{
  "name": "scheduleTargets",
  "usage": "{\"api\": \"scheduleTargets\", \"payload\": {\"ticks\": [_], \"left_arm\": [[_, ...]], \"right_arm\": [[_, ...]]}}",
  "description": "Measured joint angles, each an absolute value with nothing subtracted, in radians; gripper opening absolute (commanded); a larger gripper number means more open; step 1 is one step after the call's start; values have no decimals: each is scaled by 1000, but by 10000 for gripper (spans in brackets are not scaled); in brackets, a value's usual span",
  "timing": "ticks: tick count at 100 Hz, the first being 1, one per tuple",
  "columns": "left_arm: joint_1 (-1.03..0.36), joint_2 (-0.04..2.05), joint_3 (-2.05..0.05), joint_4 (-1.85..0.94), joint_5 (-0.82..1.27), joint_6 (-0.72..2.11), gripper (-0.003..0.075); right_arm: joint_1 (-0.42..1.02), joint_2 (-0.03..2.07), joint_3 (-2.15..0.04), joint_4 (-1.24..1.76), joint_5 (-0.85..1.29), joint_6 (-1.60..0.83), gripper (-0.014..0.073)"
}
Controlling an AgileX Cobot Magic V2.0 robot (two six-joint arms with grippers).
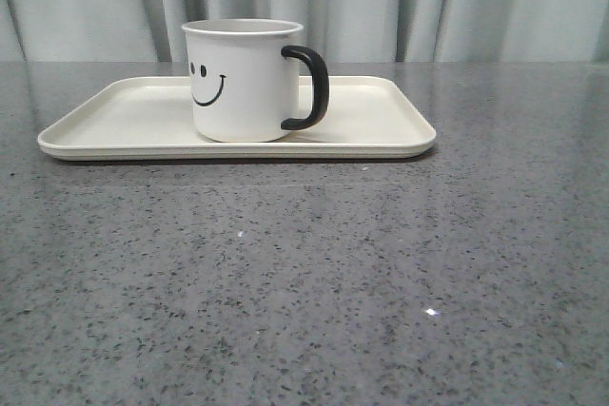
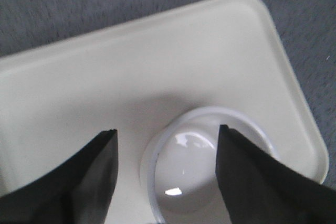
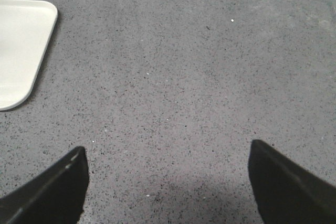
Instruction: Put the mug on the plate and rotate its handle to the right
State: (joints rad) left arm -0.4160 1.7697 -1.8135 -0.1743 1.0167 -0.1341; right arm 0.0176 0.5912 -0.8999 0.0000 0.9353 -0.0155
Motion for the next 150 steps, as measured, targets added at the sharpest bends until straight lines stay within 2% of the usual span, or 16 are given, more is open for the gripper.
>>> {"api": "scheduleTargets", "payload": {"ticks": [24, 41, 85, 114, 131, 150], "left_arm": [[-416, 1609, -1818, -62, 995, -130, 409], [-404, 1510, -1738, -22, 1009, -130, 409], [-176, 1142, -1208, -22, 916, -130, 409], [-145, 871, -874, -24, 871, -130, 409], [-145, 759, -772, -24, 859, -130, 409], [-145, 730, -751, -22, 854, -130, 409]], "right_arm": [[18, 591, -900, 0, 939, -15, 615], [18, 591, -900, 0, 941, -15, 615], [18, 591, -900, 0, 941, -15, 615], [18, 591, -900, 0, 941, -15, 615], [18, 591, -900, 0, 941, -15, 615], [18, 596, -901, 68, 930, -15, 615]]}}
